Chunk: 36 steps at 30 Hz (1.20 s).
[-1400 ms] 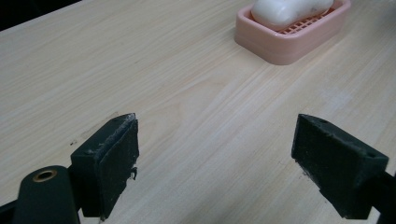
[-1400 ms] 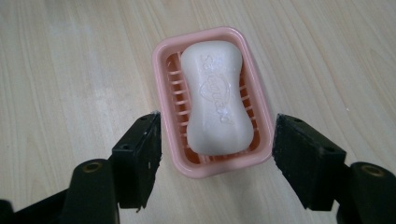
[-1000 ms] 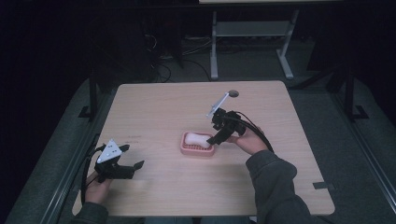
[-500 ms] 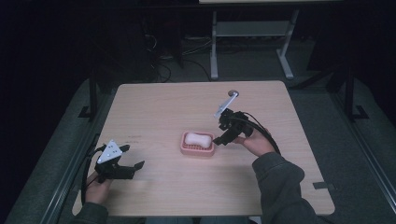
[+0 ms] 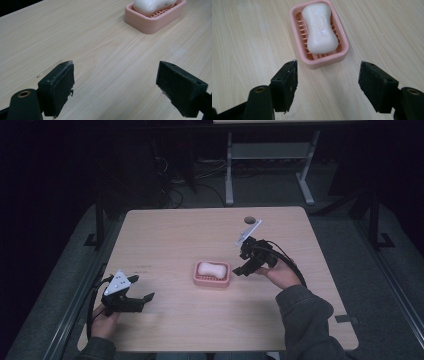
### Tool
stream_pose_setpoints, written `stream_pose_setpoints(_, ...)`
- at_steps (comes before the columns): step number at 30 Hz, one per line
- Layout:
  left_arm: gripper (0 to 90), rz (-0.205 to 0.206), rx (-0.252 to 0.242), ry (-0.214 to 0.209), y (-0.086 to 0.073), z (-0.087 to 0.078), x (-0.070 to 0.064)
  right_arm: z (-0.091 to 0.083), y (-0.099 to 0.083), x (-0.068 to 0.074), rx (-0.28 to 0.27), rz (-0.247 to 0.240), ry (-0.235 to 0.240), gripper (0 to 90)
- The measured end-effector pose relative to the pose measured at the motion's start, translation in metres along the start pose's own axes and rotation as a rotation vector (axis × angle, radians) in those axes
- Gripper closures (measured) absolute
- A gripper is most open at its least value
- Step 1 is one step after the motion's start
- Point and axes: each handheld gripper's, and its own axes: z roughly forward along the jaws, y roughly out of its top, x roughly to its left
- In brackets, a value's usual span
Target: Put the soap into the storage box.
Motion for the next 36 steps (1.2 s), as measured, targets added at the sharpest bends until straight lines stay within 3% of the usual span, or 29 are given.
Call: stream_pose_setpoints(36, 14.4, 0.006, 0.008, -0.008, 0.000, 0.002, -0.002, -0.010, -0.065, 0.001, -0.013, 0.108, 0.007, 30.9)
